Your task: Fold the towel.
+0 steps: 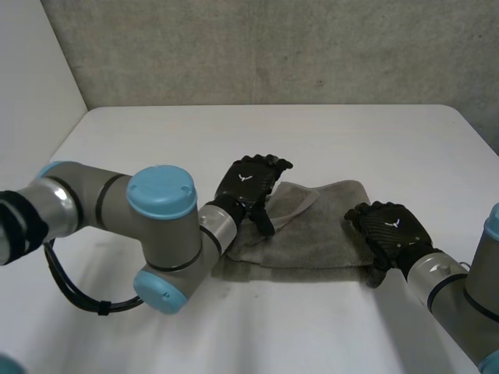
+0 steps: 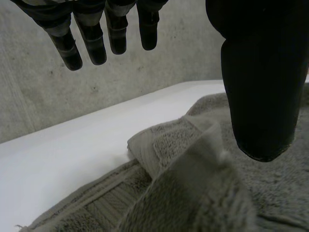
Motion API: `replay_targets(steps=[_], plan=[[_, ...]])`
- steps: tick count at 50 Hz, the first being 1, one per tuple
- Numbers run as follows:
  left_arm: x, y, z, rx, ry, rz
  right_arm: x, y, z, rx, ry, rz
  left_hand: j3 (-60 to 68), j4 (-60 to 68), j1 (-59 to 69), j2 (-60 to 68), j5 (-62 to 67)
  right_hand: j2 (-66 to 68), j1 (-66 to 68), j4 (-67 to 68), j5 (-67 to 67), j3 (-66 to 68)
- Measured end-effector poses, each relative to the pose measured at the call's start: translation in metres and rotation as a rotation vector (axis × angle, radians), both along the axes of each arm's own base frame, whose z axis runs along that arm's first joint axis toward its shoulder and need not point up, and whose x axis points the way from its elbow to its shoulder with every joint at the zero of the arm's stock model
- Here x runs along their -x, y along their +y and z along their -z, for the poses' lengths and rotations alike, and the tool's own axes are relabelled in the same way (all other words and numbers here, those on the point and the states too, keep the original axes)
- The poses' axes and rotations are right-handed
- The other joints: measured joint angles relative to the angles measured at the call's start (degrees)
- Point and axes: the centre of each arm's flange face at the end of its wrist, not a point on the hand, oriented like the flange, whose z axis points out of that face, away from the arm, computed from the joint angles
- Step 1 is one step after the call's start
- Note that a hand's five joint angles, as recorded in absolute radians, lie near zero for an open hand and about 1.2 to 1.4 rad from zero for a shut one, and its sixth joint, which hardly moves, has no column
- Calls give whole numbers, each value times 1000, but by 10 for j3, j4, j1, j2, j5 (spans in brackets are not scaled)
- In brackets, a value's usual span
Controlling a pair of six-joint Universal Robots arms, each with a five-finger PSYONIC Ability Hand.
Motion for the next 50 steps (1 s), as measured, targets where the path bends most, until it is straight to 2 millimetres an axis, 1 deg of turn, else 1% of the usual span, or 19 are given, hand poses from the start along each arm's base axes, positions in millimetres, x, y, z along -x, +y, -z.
replay_targets(steps=[4,8,10,15,19,24,29,34,41,45,50], plan=[[3,-5,11,-22,-22,-7,0,-1,3,0,3,-1,2,2,2,2,1,36,40,31,54,41],[1,-9,19,-43,-41,-24,-1,-2,6,1,4,-2,2,2,2,2,3,104,112,107,129,117],[-2,-11,22,-51,-54,-56,-1,-3,7,5,5,-3,2,2,2,2,3,147,147,144,162,156],[-14,-17,25,-51,-87,-171,-1,-4,8,18,9,-6,2,2,2,2,2,202,204,196,212,207],[-31,-19,21,-23,-145,-314,-2,-6,8,33,11,-9,-3,-1,0,-3,-3,241,242,232,249,244],[-46,-15,12,21,-223,-407,-2,-7,7,57,18,-14,-11,-10,-8,-11,-10,258,262,252,267,264],[-55,-7,5,42,-264,-425,-2,-8,8,79,34,-21,-13,-12,-10,-14,-12,283,285,277,286,286],[-61,7,2,35,-288,-409,-2,-7,9,93,55,-28,-13,-13,-10,-14,-12,298,299,292,299,301],[-60,27,4,21,-303,-367,-1,-7,10,97,67,-29,-17,-16,-13,-18,-14,300,300,293,301,303],[-55,29,0,35,-284,-351,-1,-7,10,97,67,-29,-21,-20,-17,-22,-16,300,300,294,302,303],[-41,23,-13,77,-219,-300,0,-6,10,94,67,-28,-21,-20,-17,-22,-16,299,300,293,302,303]])
